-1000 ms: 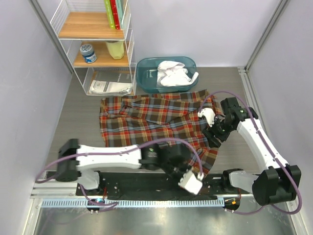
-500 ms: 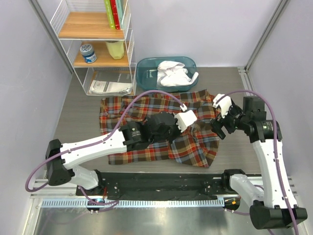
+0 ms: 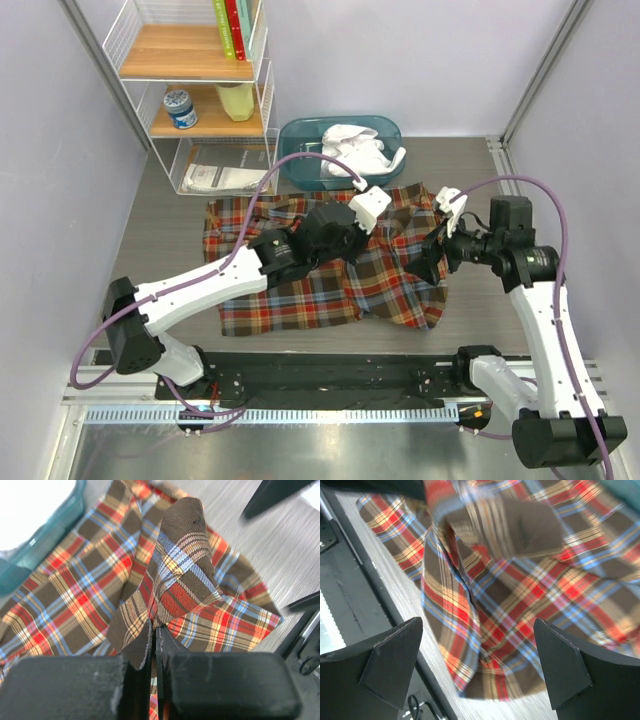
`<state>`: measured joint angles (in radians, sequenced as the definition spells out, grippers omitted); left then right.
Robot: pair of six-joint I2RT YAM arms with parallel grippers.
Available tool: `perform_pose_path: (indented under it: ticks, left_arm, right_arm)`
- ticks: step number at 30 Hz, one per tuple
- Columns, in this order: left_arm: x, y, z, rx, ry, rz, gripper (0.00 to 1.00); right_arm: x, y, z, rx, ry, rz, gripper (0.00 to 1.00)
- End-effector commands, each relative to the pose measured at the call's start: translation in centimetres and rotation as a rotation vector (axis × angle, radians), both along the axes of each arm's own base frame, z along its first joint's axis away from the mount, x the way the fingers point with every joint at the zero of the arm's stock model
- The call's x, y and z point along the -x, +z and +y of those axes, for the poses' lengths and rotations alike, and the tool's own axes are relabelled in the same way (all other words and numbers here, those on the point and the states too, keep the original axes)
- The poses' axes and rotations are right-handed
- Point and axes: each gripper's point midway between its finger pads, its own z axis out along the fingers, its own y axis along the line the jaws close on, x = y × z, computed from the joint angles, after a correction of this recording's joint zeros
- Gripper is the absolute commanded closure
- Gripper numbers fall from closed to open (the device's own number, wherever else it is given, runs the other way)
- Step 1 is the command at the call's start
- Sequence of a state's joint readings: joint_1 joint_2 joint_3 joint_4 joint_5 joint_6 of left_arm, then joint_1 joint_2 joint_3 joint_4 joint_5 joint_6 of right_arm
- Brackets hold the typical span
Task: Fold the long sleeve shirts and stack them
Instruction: Fold the shirt
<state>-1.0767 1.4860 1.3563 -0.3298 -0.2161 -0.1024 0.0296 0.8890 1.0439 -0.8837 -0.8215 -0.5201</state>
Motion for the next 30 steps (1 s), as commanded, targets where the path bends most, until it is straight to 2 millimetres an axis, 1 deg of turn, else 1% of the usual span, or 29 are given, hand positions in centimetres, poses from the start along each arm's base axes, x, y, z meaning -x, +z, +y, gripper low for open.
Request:
perform_pose_path:
  ticks: [1, 2, 3, 5, 8, 10, 12, 14, 15, 17, 18, 19, 20, 21, 22, 23, 24, 25, 26, 27, 28, 29, 30]
  left_arm:
    - [-1.3, 5.2, -0.9, 0.152, 0.018, -0.056, 1.0]
    - [-1.2, 5.3, -1.0, 0.154, 0.012, -0.056, 1.0]
    - [-1.3, 5.3, -1.0, 0.152, 0.012, -0.058, 1.0]
    - [-1.3, 5.3, -0.9, 0.15, 0.011, -0.06, 1.0]
    - [-1.3, 5.5, -1.1, 0.158, 0.007, -0.059, 1.0]
    - [-1.4, 5.8, -1.0, 0.171, 0.014, -0.058, 1.0]
    - [-1.6, 6.1, -0.9, 0.18, 0.015, -0.063, 1.0]
    - [-1.6, 6.6, -0.7, 0.196, 0.017, -0.065, 1.0]
    - [-1.7, 6.7, -0.7, 0.201, 0.016, -0.067, 1.0]
    - [-1.2, 7.2, -0.6, 0.212, -0.011, -0.069, 1.0]
    - [-1.0, 6.5, -0.5, 0.203, -0.024, -0.063, 1.0]
    - [-0.4, 7.4, -0.2, 0.226, -0.043, -0.079, 1.0]
    - [0.4, 7.8, -0.6, 0.246, -0.114, -0.099, 1.0]
    - [1.3, 8.0, -0.6, 0.254, -0.165, -0.114, 1.0]
    - [3.2, 8.0, -0.7, 0.273, -0.264, -0.124, 1.0]
    - [3.8, 7.9, -0.3, 0.228, -0.321, -0.206, 1.0]
    - [6.1, 7.8, -0.8, 0.206, -0.398, -0.258, 1.0]
    - [7.7, 5.2, -0.8, 0.139, -0.463, -0.288, 1.0]
    - [9.6, 5.7, -0.3, 0.121, -0.539, -0.377, 0.98]
    - [12.7, 4.4, -0.7, 0.037, -0.677, -0.508, 0.88]
    - [14.1, 1.9, -0.2, -0.029, -0.742, -0.556, 0.86]
    - [16.6, 1.6, 0.2, -0.036, -0.823, -0.612, 0.77]
    - [17.2, 1.2, 0.6, -0.08, -0.875, -0.703, 0.7]
  right_arm:
    - [-0.7, -1.6, 1.3, -0.07, 0.025, 0.037, 0.02]
    - [-0.9, -1.8, 1.5, -0.079, 0.03, 0.028, 0.02]
    - [-0.7, -2.5, 1.7, -0.094, 0.037, 0.052, 0.02]
    - [-0.6, -3.0, 1.9, -0.108, 0.032, 0.059, 0.04]
    - [-1.2, -3.9, 1.8, -0.106, 0.012, 0.036, 0.07]
    - [-1.4, -5.2, 1.6, -0.098, -0.01, 0.064, 0.16]
    - [-1.7, -6.1, 1.6, -0.091, -0.013, 0.079, 0.27]
    - [-2.0, -6.8, 1.6, -0.093, -0.021, 0.102, 0.29]
    - [-2.1, -7.3, 1.5, -0.092, -0.026, 0.112, 0.41]
    - [-2.7, -7.5, 1.4, -0.088, -0.047, 0.117, 0.56]
    - [-2.9, -7.3, 1.4, -0.088, -0.049, 0.113, 0.67]
    - [-3.1, -7.2, 1.3, -0.091, -0.057, 0.12, 0.73]
    - [-3.3, -7.0, 1.2, -0.089, -0.069, 0.12, 0.81]
    - [-3.4, -6.6, 1.2, -0.095, -0.08, 0.117, 0.95]
    - [-3.5, -6.3, 1.2, -0.097, -0.084, 0.112, 0.99]
    - [-3.7, -5.9, 1.0, -0.095, -0.101, 0.101, 0.99]
    - [-3.7, -5.7, 1.0, -0.104, -0.113, 0.106, 0.99]
    - [-3.7, -5.4, 1.0, -0.109, -0.114, 0.102, 0.99]
    - [-3.6, -4.9, 0.9, -0.114, -0.119, 0.089, 0.99]
    - [-3.4, -4.7, 0.9, -0.117, -0.118, 0.085, 0.99]
    - [-3.3, -4.5, 0.9, -0.117, -0.119, 0.076, 0.99]
    - [-3.1, -4.1, 0.8, -0.116, -0.121, 0.061, 0.99]
    - [-3.0, -4.0, 0.7, -0.112, -0.126, 0.053, 0.99]
